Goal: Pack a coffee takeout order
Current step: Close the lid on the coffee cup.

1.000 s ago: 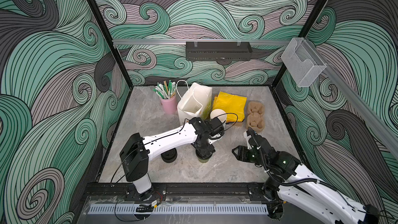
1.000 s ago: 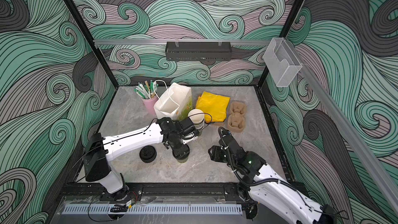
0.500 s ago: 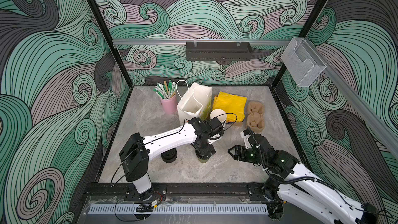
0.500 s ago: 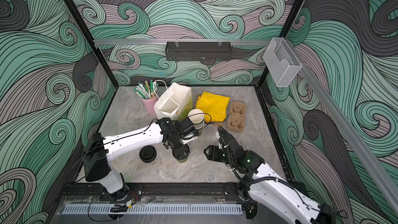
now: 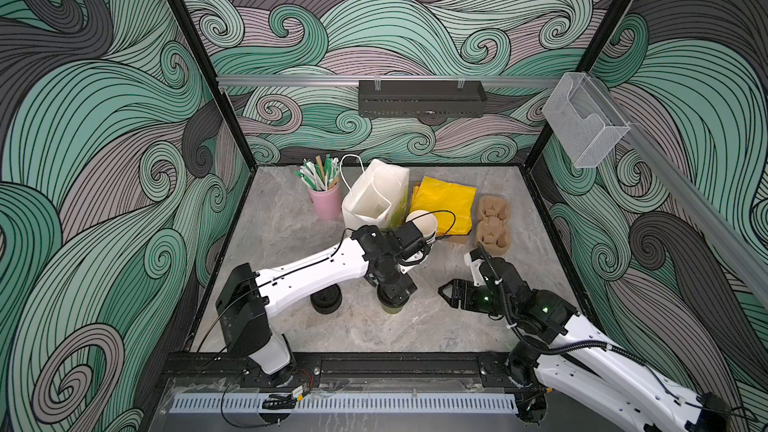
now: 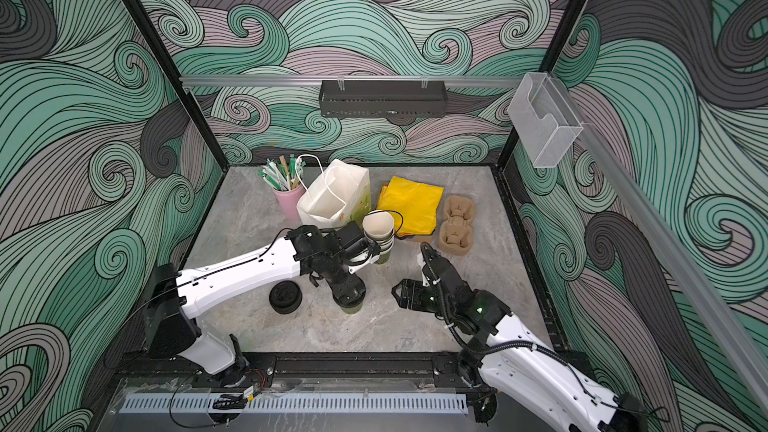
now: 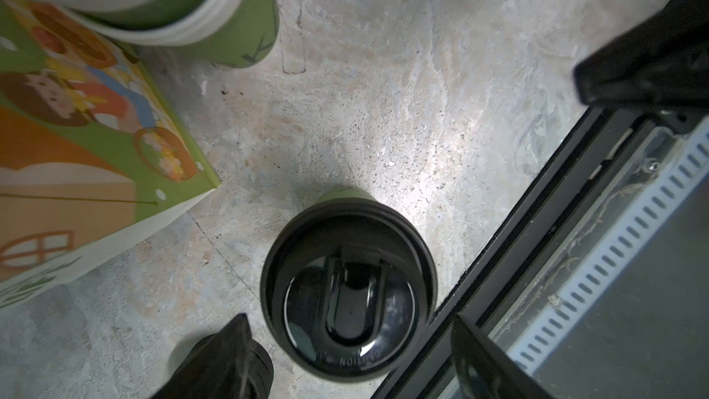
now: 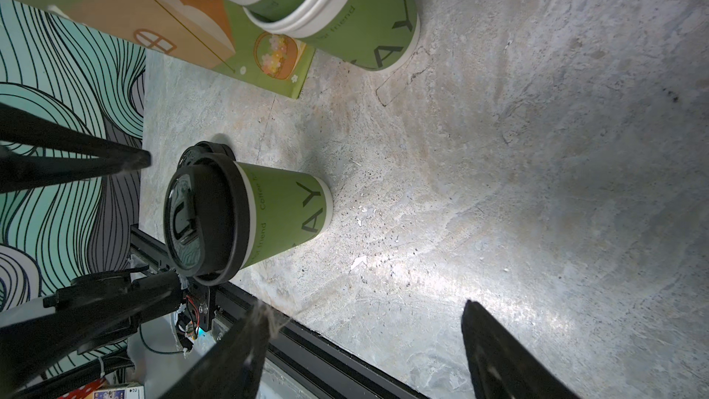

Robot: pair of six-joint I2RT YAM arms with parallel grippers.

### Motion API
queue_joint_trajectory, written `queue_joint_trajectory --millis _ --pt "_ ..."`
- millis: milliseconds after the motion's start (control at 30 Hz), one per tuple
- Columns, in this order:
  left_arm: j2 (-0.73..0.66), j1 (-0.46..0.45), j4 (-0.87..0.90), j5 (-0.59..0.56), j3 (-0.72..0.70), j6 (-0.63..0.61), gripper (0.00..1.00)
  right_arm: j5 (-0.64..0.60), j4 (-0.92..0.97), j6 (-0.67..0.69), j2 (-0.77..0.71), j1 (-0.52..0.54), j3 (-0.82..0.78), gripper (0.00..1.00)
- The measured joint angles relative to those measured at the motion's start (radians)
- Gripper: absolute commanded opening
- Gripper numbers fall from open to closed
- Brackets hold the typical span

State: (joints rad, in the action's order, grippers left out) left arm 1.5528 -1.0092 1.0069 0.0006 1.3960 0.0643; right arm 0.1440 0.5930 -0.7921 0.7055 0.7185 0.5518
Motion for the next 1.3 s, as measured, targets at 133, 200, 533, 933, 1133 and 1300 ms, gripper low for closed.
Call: queue_joint_trajectory --millis 133,200,533,933,1133,1300 --pt "-0.165 0.0 -0.059 -0.035 -0.045 0.095 0.71 0.014 -0.003 0.016 0.007 0.0 0.001 0.75" --pt "-0.279 0.0 -0.101 -0.061 -0.113 0.183 0.7 0.022 -0.013 0.03 0.018 0.0 0.005 0.71" --pt "-0.534 0.001 -0.228 -0.118 -0.484 0.64 0.69 0.073 -0.09 0.082 0.162 0.021 0.063 0.55" --pt "-0.472 0.027 -0.412 -0.078 -0.541 0.806 0.62 0.079 -0.195 0.104 0.334 0.127 0.125 0.73" --pt "-0.439 0.039 -0.417 -0.066 -0.541 0.832 0.61 0.078 -0.231 0.101 0.392 0.137 0.138 0.74" --pt "-0.435 0.039 -0.42 -0.055 -0.541 0.846 0.6 0.091 -0.278 0.097 0.408 0.142 0.149 0.74"
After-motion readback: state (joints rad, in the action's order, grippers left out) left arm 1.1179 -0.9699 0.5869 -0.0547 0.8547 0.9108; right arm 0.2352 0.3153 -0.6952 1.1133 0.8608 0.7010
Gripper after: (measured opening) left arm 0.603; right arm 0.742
